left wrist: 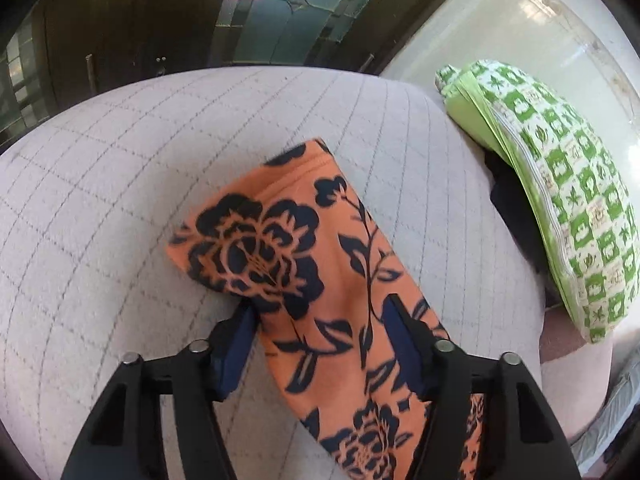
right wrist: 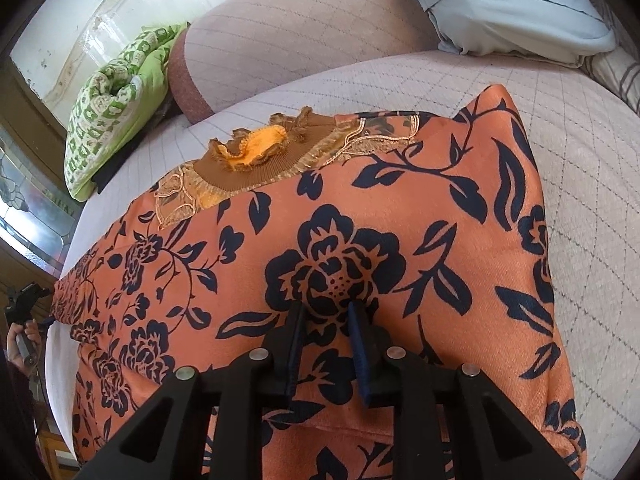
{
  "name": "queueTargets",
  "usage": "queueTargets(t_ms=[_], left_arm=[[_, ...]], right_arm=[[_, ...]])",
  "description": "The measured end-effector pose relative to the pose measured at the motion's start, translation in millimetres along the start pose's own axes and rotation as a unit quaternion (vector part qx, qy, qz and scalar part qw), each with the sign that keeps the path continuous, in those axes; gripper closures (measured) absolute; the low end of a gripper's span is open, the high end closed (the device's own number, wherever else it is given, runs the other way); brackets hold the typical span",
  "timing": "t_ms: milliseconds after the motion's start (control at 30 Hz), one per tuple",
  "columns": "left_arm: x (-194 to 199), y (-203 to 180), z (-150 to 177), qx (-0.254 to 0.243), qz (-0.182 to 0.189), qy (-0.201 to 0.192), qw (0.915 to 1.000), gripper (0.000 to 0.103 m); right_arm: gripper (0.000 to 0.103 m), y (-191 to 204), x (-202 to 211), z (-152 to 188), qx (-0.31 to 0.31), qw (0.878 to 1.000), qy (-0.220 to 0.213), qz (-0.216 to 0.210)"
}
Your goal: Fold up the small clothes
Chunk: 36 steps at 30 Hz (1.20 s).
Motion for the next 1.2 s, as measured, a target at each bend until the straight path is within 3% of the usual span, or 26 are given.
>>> queueTargets(t_ms=[33, 67, 133, 333, 467, 633, 833, 967, 1200], left_arm=[[-1, 1, -2, -0.001, -0.003, -0.004, 1.0, 0.055], [0, 3, -4, -0.003, -0.008, -0.009, 0.9999, 0.072], [-2, 8, -8, -0.002, -0.012, -0.009, 0.9999, 0.089], [10, -4, -6, -0.022, -0.018, -0.034, 0.999, 0.094], [50, -27, 4, -0.068, -0.011, -0.063, 0.9956, 0.096], [106, -83, 24, -0.142, 0.024, -0.076, 0.9867, 0.096], [177, -172, 98, -0.256, 0.096, -0.072, 0.9592, 0.096], [202, -237, 168, -0.332, 0.139, -0.053, 0.9315, 0.096], [204, -318, 328, -0.428, 0.194, 0.019, 0.8828, 0.096]], right_arm=[[0.077, 1, -1, -1, -0.001, 1.0, -0.001, 0.0], [0.077, 1, -2, -1, -0.002, 1.0, -0.004, -0.001], [0.077, 1, -1, -1, -0.002, 1.0, -0.007, -0.001], [0.077, 3, -1, -2, 0.0, 1.0, -0.013, 0.002], [0.077, -1, -1, -3, -0.023, 1.0, -0.007, -0.016], [0.078, -11, 1, -8, -0.063, 0.997, 0.007, -0.046], [0.078, -20, 17, -16, -0.065, 0.997, -0.018, -0.023], [0.078, -40, 33, -26, -0.103, 0.993, -0.038, -0.036], [0.078, -70, 61, -40, -0.15, 0.985, -0.071, -0.051]])
Point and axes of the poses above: each gripper's, at about its wrist camera, not at the fingertips, and x roughly against the way its jaws point, y to its left, z to its underside, the point moved 5 cm from there along -x, roughly the way its jaws point, and after that the axes turned 3 degrees about z, right-handed, at the moved point
